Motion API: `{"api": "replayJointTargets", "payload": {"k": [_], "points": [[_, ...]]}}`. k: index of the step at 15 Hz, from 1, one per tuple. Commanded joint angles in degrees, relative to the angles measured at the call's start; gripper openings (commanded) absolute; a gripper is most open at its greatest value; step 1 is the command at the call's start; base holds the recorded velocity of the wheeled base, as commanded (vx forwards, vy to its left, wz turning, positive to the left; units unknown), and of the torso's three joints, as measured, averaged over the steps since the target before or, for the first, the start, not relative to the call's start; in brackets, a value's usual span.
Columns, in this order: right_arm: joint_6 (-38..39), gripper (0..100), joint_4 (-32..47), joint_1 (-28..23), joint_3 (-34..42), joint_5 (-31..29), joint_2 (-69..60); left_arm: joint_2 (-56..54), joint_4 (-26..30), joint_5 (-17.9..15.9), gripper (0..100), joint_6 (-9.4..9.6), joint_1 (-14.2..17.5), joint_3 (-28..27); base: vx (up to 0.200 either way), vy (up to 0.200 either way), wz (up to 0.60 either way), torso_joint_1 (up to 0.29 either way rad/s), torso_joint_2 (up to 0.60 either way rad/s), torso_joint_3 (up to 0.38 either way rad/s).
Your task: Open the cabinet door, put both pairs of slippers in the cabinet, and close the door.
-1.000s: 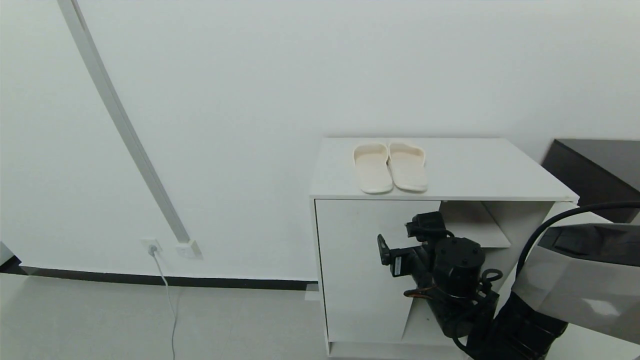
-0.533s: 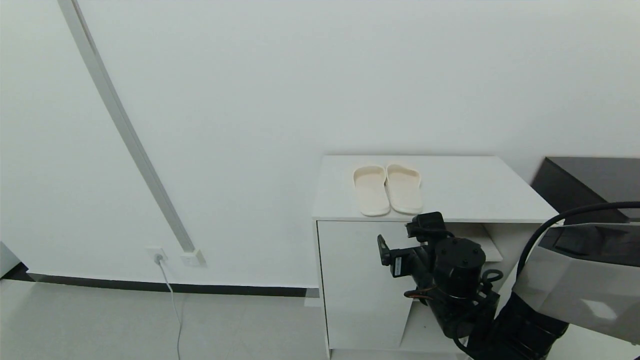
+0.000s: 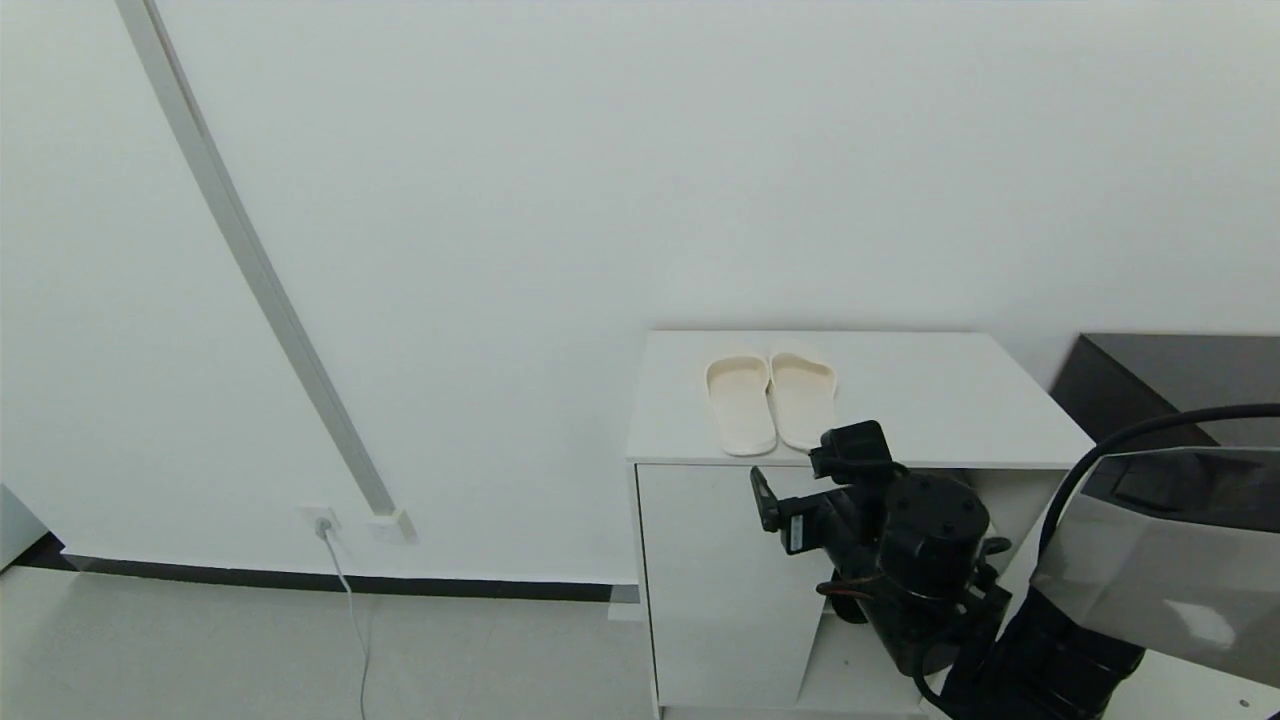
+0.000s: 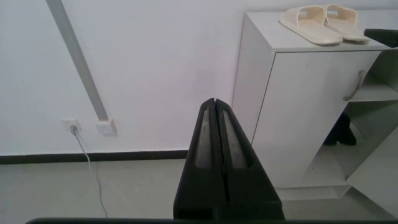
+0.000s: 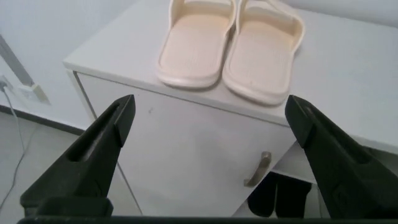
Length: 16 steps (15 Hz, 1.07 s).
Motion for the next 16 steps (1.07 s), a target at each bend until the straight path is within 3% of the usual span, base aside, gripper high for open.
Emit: {"api": "replayJointTargets", "payload": {"k": [1,3,6,8,11,16], "points": [[-0.87,100,1.65,-0.84,-2.41,0.06,-2.45,0.07,0.00,-0.02,0,0.04,0.01,0.00,0.000,0.000,0.00,0.000,0.00,0.000],[0.80,100,13.17,-2.16,-8.74,0.06,-5.09,0.07,0.00,-0.02,0,-0.05,0.01,0.00,0.000,0.000,0.00,0.000,0.00,0.000],[11.96,100,41.38,-1.98,-21.57,-0.38,-11.24,0.07,0.00,-0.02,0,0.22,0.01,0.00,0.000,0.000,0.00,0.000,0.00,0.000],[18.20,100,51.49,-1.80,-26.94,-1.00,-11.94,0.07,0.00,-0.02,0,0.22,0.01,0.00,0.000,0.000,0.00,0.000,0.00,0.000],[18.99,100,51.93,-1.45,-27.37,-1.61,-10.45,0.07,0.00,-0.02,0,0.13,0.09,0.00,0.000,0.000,0.00,0.000,0.00,0.000],[18.99,100,51.84,-1.45,-26.41,-1.61,-9.83,0.07,0.00,-0.02,0,0.22,0.01,0.00,0.200,0.000,0.00,-0.002,0.00,0.001]]}}
